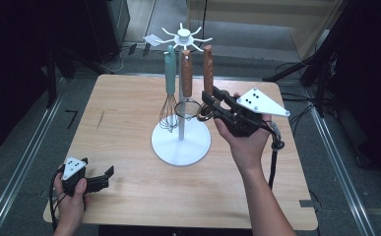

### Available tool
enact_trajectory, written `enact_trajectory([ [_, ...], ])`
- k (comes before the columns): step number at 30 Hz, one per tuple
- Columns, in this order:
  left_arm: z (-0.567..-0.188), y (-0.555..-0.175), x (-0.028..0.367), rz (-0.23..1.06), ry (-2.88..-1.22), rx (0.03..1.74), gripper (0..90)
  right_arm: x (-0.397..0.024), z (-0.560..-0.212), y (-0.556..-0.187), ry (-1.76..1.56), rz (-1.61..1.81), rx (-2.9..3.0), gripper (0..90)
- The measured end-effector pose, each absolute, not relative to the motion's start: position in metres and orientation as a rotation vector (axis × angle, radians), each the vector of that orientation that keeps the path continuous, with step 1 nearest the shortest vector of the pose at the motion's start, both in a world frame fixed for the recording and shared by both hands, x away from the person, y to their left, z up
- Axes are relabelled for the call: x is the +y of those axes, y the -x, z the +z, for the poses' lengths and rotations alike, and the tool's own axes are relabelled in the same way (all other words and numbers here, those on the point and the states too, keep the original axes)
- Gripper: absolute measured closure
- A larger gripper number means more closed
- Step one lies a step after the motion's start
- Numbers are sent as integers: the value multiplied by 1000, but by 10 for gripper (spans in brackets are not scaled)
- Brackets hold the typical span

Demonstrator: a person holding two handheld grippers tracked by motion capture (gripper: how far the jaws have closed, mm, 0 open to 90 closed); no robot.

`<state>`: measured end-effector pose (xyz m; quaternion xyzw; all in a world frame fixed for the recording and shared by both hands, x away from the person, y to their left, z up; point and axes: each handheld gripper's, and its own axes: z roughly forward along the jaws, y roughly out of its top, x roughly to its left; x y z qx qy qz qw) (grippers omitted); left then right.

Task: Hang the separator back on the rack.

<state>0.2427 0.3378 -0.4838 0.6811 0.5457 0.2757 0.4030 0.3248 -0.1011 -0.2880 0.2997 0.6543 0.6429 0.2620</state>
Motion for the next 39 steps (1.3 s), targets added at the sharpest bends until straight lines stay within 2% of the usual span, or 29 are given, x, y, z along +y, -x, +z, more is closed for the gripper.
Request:
enact_trajectory([
  [39, -484, -243, 338, 693, -1718, 1376, 0, -94, -284, -334, -856, 1763, 1875, 712],
])
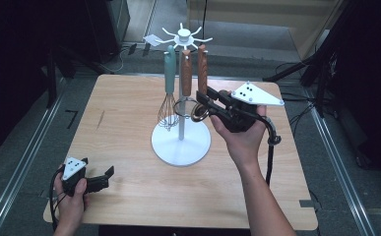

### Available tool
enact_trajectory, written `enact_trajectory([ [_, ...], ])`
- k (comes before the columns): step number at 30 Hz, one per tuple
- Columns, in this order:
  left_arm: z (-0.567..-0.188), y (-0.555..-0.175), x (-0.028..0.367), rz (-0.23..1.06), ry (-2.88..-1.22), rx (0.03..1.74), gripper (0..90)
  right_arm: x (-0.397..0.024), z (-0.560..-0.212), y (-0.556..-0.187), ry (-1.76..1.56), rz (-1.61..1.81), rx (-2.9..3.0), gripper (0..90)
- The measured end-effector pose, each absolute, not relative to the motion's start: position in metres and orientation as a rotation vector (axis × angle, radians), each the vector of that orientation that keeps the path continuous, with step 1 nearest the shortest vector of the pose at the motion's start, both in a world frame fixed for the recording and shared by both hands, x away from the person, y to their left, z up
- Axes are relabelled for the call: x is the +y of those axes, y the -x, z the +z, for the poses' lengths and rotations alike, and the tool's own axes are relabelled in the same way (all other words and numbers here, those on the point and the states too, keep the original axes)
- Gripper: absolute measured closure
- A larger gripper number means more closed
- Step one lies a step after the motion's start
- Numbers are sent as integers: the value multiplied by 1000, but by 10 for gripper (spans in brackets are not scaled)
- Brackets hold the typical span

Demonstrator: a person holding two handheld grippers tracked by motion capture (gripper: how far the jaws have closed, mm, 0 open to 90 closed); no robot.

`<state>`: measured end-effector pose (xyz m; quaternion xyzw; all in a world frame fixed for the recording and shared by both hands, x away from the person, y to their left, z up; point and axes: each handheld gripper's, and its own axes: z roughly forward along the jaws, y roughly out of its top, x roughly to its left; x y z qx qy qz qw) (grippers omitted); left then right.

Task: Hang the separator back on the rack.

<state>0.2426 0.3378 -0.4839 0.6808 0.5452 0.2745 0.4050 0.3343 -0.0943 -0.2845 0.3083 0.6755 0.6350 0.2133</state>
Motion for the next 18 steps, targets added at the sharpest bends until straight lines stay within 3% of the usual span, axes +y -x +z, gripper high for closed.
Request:
enact_trajectory([
  [4, -484, -242, 338, 692, -1717, 1377, 0, -94, -289, -332, -853, 1769, 1831, 698],
  [7, -484, -242, 338, 692, -1718, 1376, 0, -95, -292, -331, -866, 1766, 1806, 594],
  [18, -484, -243, 338, 693, -1719, 1376, 0, -110, -311, -323, -947, 1698, 1794, 407],
])
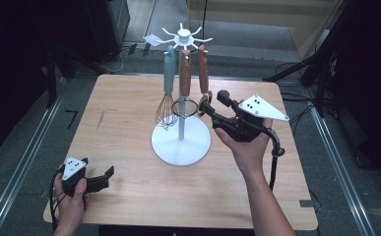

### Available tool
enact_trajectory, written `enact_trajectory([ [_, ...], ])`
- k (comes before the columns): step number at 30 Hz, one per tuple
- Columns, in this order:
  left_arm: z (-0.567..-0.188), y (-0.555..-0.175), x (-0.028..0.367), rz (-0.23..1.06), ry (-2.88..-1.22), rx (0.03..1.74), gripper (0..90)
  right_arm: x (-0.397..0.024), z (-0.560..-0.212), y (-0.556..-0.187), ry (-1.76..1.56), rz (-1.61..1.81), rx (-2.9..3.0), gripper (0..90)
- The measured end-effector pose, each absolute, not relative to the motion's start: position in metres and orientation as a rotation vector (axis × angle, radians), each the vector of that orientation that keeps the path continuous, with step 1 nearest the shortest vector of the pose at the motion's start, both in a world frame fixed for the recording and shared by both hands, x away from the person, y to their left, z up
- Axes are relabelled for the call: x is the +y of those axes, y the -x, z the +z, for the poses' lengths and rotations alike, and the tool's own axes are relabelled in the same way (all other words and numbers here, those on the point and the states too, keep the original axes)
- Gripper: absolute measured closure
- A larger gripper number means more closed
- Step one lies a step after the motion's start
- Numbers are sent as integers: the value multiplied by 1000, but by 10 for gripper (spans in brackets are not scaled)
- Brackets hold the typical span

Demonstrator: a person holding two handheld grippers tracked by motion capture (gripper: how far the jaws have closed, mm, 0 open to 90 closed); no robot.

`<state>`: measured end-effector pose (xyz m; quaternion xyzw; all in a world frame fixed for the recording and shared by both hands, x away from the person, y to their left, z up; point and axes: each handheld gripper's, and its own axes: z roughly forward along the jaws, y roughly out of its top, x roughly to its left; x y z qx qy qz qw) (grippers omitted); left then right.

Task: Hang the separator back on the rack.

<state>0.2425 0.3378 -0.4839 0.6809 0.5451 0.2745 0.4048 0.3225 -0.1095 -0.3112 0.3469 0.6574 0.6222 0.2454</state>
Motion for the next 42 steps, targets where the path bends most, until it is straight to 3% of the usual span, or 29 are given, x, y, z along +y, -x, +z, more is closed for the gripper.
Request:
enact_trajectory([
  [10, -484, -242, 338, 694, -1719, 1380, 0, -120, -339, -318, -1010, 1651, 1811, 223],
  [42, -484, -241, 339, 706, -1695, 1389, 0, -183, -440, -291, -1210, 1473, 1887, 159],
])
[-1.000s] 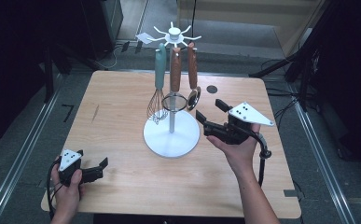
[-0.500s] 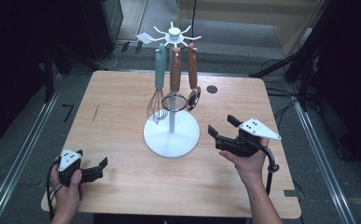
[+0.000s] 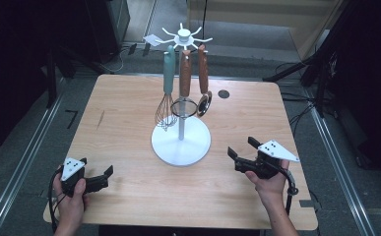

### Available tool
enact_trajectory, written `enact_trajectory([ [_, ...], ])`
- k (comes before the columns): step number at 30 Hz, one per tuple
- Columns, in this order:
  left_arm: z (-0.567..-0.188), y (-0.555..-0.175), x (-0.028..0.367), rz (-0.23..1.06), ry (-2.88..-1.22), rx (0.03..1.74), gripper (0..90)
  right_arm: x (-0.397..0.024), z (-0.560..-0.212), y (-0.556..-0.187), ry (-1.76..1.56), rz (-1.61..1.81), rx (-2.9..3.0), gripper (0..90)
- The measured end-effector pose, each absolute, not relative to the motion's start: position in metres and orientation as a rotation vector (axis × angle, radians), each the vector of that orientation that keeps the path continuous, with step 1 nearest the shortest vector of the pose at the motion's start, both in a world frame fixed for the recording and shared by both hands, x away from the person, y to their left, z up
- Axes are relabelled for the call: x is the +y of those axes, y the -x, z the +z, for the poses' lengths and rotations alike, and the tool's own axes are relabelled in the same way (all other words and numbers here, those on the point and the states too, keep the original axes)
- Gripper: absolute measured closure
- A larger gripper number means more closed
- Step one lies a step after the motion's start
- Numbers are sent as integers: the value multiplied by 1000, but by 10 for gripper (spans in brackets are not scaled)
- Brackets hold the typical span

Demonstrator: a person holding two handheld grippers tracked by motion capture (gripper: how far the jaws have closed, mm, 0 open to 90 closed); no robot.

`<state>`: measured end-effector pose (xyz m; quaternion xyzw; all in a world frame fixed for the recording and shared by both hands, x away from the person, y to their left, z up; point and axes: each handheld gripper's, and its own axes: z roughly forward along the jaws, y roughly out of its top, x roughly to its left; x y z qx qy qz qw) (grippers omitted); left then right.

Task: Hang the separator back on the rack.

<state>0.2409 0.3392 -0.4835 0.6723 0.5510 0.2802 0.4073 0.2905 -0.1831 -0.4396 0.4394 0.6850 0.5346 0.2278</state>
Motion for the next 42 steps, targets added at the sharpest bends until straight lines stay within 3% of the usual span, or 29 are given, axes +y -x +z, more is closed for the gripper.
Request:
enact_trajectory([
  [19, -483, -238, 340, 691, -1680, 1341, 0, -229, -478, -270, -1340, 1395, 1889, 181],
  [42, -483, -238, 340, 687, -1687, 1347, 0, -285, -499, -244, -1447, 1288, 1817, 187],
])
